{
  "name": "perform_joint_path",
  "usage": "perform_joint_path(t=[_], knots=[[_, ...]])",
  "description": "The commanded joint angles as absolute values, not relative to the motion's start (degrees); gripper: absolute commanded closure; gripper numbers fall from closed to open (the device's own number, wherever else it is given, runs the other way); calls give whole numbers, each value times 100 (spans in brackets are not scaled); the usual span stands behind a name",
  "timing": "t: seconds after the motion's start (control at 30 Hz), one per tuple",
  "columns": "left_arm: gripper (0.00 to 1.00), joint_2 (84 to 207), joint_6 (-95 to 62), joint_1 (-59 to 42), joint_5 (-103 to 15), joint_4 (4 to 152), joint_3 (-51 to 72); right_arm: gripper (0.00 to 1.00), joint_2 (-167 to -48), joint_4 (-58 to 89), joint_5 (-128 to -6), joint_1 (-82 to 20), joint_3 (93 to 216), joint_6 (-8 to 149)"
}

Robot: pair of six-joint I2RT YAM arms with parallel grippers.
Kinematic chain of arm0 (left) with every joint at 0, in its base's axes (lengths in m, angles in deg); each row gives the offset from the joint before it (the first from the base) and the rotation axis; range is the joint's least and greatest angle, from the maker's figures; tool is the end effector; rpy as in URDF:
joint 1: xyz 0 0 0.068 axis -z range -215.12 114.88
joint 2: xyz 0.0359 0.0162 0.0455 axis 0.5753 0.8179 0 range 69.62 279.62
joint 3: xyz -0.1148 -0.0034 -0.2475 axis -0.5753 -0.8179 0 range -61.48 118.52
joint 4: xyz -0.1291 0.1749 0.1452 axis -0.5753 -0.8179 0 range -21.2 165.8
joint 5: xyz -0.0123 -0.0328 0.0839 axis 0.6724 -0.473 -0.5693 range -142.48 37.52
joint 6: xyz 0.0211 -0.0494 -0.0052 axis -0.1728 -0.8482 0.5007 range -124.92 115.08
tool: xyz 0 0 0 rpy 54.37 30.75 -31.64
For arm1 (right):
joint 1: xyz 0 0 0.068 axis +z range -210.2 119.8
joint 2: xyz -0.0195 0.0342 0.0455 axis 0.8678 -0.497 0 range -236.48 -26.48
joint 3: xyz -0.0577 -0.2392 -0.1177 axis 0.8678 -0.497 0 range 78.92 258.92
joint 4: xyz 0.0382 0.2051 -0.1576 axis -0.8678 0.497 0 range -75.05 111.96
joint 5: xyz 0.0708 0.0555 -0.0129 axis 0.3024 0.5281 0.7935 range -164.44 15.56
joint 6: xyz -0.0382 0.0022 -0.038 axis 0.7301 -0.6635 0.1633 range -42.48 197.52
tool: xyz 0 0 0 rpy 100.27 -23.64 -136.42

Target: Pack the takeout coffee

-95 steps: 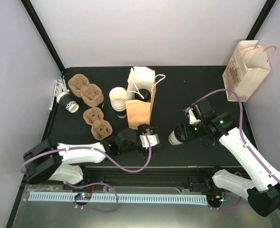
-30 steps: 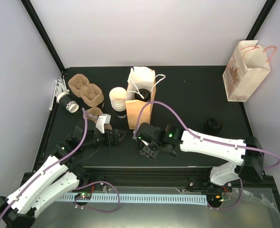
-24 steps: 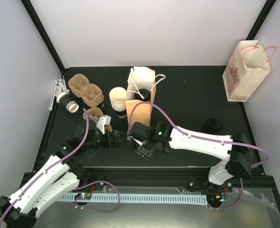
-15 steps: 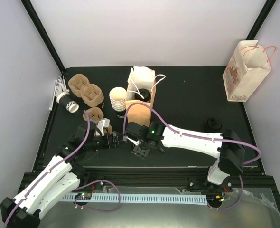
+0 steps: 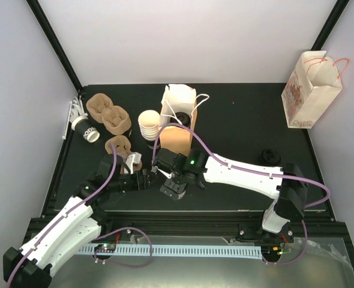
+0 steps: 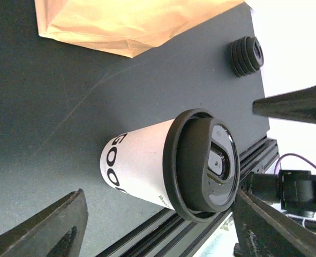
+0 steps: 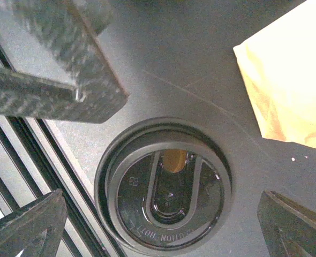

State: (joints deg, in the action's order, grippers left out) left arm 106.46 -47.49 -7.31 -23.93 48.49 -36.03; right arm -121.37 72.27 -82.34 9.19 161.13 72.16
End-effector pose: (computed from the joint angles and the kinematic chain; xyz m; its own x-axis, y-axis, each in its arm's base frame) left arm 0.1185 -0.0818 0.2163 -0.9077 -0.1930 -0.3725 0.1707 0.6413 -0.7481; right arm 0.1214 0.3090 0.2787 -0.4144 -0.8390 -0.3527 -0.8756 0.4732 -0.0967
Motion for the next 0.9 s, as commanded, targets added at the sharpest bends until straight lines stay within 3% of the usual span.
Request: perform_joint_path(t=[0.0, 0.1, 0.33, 0.47, 0.63, 0.87], knots=[[28, 10812, -4731, -770, -1979, 5169, -3617, 0, -11875, 7325, -8586, 898, 16282, 6801], [35, 10938, -4666, -770, -1779, 5276, -3617, 3, -11643, 7294, -9001, 850, 16156, 6036], [46, 11086, -4687, -780, -1721, 5567, -3651, 30, -11182, 7425, -9029, 785, 15768, 3059], [56, 11276, -4633, -795, -1563, 5849, -3713, 42, -10555, 6251, -7819, 467, 14692, 2566], [71, 11691, -4557, -805, -1378, 6039, -3660, 50, -10516, 6145, -7762, 346, 14554, 2284], [76, 12036, -4561, -812, -1122, 6225, -3602, 62, -10830, 6306, -7725, 324, 14694, 2187]])
